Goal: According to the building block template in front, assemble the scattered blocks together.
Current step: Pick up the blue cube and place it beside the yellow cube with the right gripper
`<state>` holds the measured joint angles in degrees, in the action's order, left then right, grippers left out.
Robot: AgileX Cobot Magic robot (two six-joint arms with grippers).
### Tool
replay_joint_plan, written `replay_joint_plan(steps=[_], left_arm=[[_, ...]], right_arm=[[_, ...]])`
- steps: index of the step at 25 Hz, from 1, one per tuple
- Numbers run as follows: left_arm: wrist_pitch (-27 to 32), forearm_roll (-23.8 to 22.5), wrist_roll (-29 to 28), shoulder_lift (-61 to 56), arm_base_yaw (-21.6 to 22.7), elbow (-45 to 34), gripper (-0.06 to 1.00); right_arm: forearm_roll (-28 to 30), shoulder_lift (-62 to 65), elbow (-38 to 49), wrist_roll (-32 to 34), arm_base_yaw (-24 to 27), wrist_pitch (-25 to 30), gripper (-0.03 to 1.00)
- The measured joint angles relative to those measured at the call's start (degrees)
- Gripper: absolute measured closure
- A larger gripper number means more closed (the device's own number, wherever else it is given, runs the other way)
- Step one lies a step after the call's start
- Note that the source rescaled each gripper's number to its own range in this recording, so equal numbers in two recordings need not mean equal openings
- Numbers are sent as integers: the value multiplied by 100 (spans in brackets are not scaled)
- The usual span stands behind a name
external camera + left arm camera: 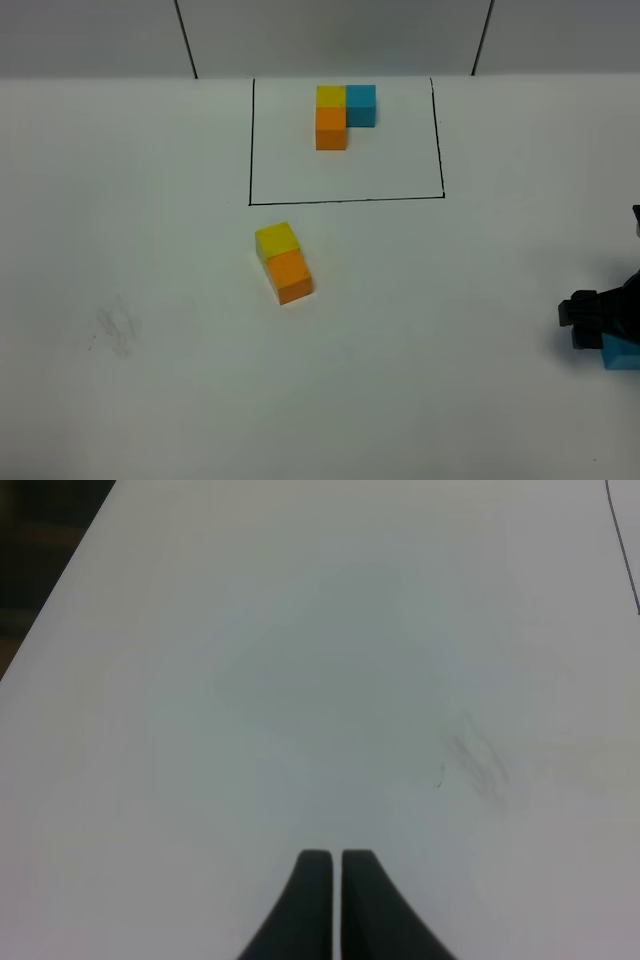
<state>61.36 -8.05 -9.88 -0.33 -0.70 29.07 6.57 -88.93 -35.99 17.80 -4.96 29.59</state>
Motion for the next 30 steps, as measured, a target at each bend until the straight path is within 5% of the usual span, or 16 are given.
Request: replay_joint_plan(steps=[13, 16, 20, 30], left_arm=[[0, 0, 0, 0, 0, 0, 94], [0, 0, 0, 0, 0, 0, 94], [0, 0, 0, 0, 0, 0, 94], [0, 0, 0, 0, 0, 0, 94]], right_arm=[[169, -479, 26, -16, 0, -227, 0], [231, -562, 26, -16, 0, -245, 11], [256, -621, 26, -16, 0, -298, 43], [256, -621, 26, -63, 0, -340, 43]])
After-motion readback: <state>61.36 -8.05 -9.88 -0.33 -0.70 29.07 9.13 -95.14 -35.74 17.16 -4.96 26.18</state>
